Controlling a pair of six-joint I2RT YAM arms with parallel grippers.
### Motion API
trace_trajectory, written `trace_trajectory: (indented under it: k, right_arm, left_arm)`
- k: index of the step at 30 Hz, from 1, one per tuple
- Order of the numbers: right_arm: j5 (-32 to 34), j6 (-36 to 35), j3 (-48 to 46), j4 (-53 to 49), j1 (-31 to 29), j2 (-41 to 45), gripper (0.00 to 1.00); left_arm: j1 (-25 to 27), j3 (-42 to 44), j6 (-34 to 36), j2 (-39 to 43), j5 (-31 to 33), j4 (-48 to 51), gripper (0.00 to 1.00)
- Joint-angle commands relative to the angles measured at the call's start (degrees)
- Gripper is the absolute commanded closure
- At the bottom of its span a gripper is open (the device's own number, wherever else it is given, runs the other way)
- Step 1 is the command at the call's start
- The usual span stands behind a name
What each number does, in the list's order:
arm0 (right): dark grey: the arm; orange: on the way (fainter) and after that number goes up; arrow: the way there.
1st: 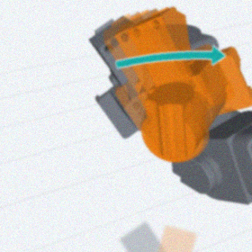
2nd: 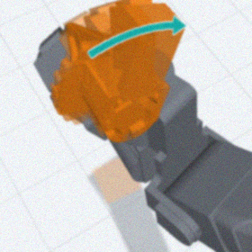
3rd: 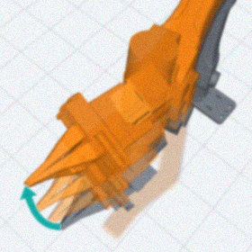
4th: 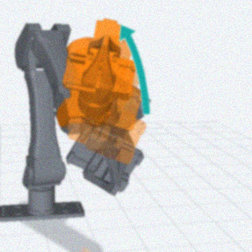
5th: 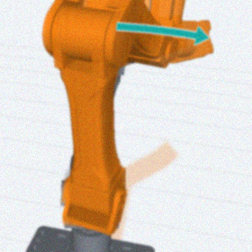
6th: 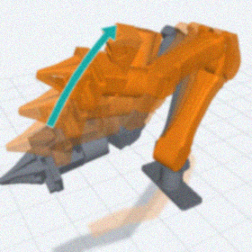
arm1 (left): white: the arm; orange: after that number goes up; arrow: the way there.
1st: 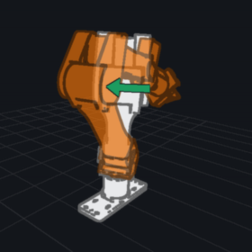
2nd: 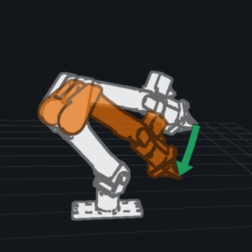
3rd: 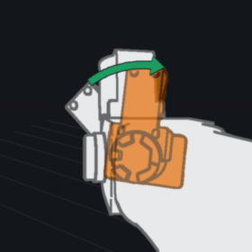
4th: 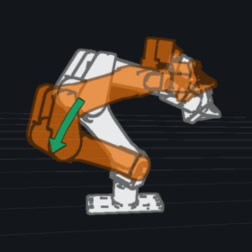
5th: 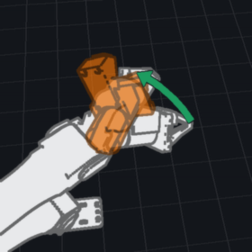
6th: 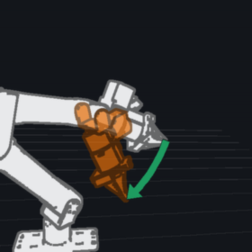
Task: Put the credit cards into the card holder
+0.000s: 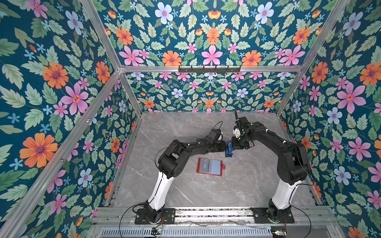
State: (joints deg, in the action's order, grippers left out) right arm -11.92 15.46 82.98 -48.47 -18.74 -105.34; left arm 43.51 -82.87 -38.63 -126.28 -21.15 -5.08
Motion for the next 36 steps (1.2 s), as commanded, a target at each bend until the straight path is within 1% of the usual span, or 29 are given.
trace_trajectory:
  k: [1,14,21,22,24,27,32,36]
  right_arm:
    - [1.0,0.1,1.0,-1.5,0.0,1.4,1.0]
    - [2.3,0.8,1.1,-2.2,0.3,4.8,1.0]
    - [1.0,2.5,-2.4,1.3,1.4,9.8,1.0]
    - [0.7,2.7,-2.9,1.7,1.6,12.1,1.0]
    - [-0.1,3.0,-3.9,2.5,2.0,13.7,1.0]
    - [-0.8,3.4,-5.2,3.2,2.2,15.9,1.0]
    - [-3.0,3.8,-7.9,4.7,2.3,20.3,1.0]
    - [-5.1,4.7,-12.0,6.9,2.2,25.2,1.0]
  left_arm:
    - [0.0,0.1,0.5,-0.1,1.2,4.4,0.83]
    - [0.0,0.4,0.2,0.1,1.2,4.1,0.83]
    - [0.0,1.0,-0.8,0.6,0.3,2.6,0.81]
    - [0.0,1.0,-0.8,0.7,0.3,2.5,0.81]
    - [0.0,1.2,-1.0,1.1,-0.1,1.9,0.79]
    - [0.0,1.5,-1.2,1.9,-0.6,1.2,0.75]
    - [0.0,1.8,-1.0,4.0,-1.7,0.1,0.6]
    - [0.0,2.6,-0.2,7.0,-2.0,0.0,0.52]
